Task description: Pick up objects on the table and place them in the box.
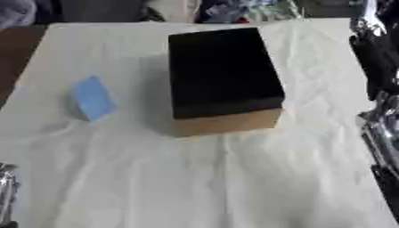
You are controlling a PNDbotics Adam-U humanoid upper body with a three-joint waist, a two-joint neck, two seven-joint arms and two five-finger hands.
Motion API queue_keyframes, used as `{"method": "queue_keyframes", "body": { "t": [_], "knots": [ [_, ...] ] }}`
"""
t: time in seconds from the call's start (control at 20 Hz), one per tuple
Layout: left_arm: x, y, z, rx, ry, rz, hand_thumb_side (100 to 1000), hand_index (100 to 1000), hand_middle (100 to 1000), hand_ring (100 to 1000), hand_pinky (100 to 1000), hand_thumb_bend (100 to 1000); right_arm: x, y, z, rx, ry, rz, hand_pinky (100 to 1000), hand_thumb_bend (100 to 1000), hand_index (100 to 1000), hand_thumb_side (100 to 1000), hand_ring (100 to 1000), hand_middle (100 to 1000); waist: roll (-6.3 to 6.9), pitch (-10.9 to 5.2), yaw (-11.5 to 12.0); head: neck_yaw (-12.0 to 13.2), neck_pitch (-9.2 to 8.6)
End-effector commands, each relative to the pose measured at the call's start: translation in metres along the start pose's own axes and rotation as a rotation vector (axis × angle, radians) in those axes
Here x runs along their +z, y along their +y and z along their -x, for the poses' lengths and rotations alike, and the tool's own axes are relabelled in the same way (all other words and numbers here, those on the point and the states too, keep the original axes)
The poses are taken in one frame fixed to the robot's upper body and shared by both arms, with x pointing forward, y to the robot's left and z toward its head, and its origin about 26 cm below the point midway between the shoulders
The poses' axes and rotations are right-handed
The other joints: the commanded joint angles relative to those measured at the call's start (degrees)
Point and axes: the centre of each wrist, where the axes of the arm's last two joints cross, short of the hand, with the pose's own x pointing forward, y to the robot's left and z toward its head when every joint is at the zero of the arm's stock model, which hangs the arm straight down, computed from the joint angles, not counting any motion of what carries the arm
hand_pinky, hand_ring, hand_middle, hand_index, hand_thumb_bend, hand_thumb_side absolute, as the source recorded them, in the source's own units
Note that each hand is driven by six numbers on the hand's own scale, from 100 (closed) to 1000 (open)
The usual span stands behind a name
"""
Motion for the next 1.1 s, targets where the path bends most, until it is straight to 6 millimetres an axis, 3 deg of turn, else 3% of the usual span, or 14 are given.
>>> {"method": "queue_keyframes", "body": {
  "t": [0.05,0.25,0.4,0.55,1.1],
  "knots": [
    [-0.006,0.002,-0.006,-0.005,-0.026,0.002,361,866,681,628,849,229,-0.004,-0.003,-0.006,0.009,-0.033,0.004,850,100,778,428,809,601,-0.06,-0.89,-0.08,0.18,-0.43],
    [-0.015,0.009,-0.008,-0.074,-0.04,0.055,350,872,688,626,846,229,-0.004,-0.003,-0.005,0.014,-0.029,0.001,850,100,779,428,810,601,0.04,-1.15,0.0,-0.02,-0.03],
    [-0.027,0.017,-0.012,-0.188,-0.039,0.132,365,878,701,626,845,202,-0.003,-0.004,-0.005,0.019,-0.027,-0.001,850,100,779,435,810,601,0.21,-1.35,0.0,-0.15,0.11],
    [-0.039,0.024,-0.017,-0.324,-0.021,0.23,339,883,712,629,843,232,-0.003,-0.005,-0.004,0.024,-0.023,-0.004,850,100,779,429,810,601,0.4,-1.53,-0.05,-0.22,0.24],
    [-0.08,0.038,-0.042,-0.646,0.162,0.584,393,894,740,650,846,193,-0.001,-0.004,-0.004,0.03,-0.014,-0.018,850,100,780,430,810,601,0.81,-2.15,-0.01,-0.27,0.35]
  ]
}}
